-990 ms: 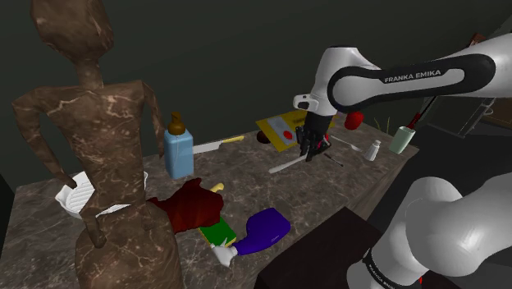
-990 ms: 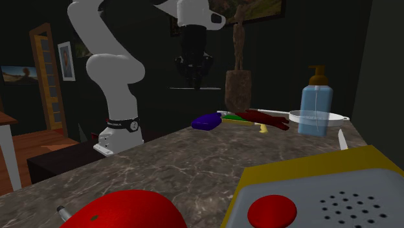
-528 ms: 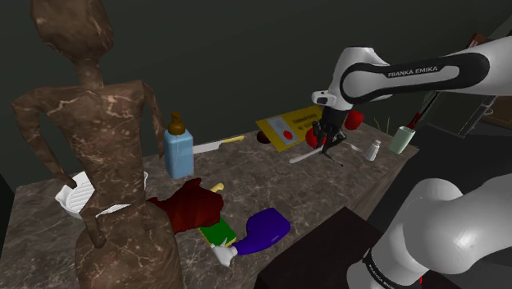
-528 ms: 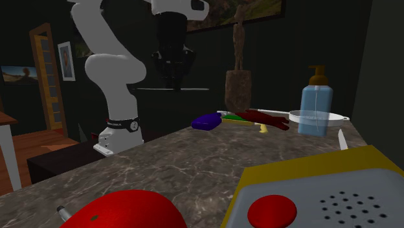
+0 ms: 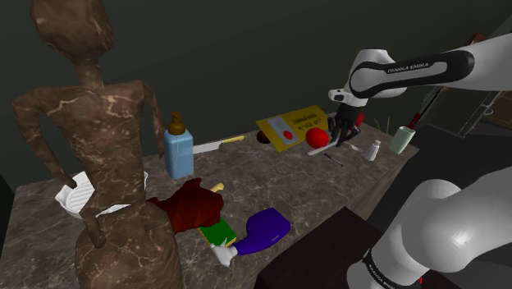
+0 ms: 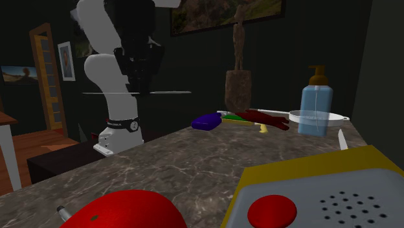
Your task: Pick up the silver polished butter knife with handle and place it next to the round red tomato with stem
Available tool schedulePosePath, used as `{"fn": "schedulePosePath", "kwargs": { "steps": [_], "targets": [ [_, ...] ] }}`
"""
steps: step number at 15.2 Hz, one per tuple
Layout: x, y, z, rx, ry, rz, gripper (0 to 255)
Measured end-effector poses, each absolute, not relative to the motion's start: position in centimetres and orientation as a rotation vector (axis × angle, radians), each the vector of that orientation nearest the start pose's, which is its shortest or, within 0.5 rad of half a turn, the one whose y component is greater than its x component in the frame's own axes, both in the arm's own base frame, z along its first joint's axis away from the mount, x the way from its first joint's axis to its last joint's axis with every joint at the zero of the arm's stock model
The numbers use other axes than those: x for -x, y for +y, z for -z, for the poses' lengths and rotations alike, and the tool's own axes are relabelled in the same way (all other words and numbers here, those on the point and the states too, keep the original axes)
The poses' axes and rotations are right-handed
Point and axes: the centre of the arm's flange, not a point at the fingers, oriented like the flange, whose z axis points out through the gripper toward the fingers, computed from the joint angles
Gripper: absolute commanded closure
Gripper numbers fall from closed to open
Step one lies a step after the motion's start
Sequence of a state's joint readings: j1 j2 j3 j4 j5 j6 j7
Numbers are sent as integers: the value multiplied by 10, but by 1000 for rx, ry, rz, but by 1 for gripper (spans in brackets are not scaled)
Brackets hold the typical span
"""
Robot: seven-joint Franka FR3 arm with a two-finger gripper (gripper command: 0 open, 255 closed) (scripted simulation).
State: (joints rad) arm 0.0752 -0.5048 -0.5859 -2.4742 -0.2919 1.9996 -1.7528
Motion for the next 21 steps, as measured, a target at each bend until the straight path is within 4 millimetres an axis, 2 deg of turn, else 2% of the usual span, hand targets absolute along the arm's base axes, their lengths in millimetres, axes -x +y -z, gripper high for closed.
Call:
{"fn": "schedulePosePath", "kwargs": {
  "steps": [6, 8, 21],
  "targets": [
    [-344, -297, -438, 2350, -2045, -6, 255],
    [-342, -313, -432, 2349, -2047, -7, 255],
    [-341, -316, -364, 2348, -2048, -8, 255]
  ]
}}
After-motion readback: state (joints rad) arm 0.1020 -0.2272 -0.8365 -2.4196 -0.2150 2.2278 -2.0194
